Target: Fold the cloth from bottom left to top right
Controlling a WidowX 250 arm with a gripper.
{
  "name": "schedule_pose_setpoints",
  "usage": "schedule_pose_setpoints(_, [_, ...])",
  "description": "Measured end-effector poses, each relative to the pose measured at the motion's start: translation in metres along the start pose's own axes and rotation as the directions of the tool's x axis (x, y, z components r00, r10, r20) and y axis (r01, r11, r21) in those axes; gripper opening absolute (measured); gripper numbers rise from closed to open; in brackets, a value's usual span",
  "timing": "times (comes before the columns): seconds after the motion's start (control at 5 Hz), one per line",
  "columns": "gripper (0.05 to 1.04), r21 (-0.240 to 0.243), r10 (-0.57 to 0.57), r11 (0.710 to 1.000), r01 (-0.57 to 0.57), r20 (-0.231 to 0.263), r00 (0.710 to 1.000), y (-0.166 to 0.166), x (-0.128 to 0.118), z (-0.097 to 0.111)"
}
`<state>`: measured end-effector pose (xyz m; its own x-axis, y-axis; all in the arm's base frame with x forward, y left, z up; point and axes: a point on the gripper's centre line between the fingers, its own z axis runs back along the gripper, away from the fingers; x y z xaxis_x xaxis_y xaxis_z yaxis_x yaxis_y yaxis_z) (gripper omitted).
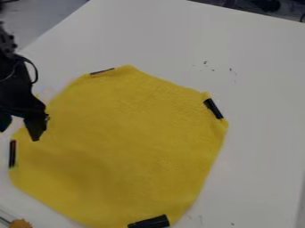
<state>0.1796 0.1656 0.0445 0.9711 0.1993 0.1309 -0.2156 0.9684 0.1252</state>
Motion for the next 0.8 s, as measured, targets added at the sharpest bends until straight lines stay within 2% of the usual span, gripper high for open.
schedule_pose_setpoints(0.2, [0.999, 0.011, 0.011, 1.0, -0.011, -0.003, 1.0, 0.012, -0.008, -0.004])
schedule_pose_setpoints(0.6, [0.999, -0.043, 0.033, 0.998, -0.034, -0.018, 0.999, 0.019, -0.017, -0.032])
schedule_pose_setpoints(0.8, [0.945, -0.051, 0.022, 0.998, -0.023, -0.025, 0.999, 0.019, -0.017, -0.04])
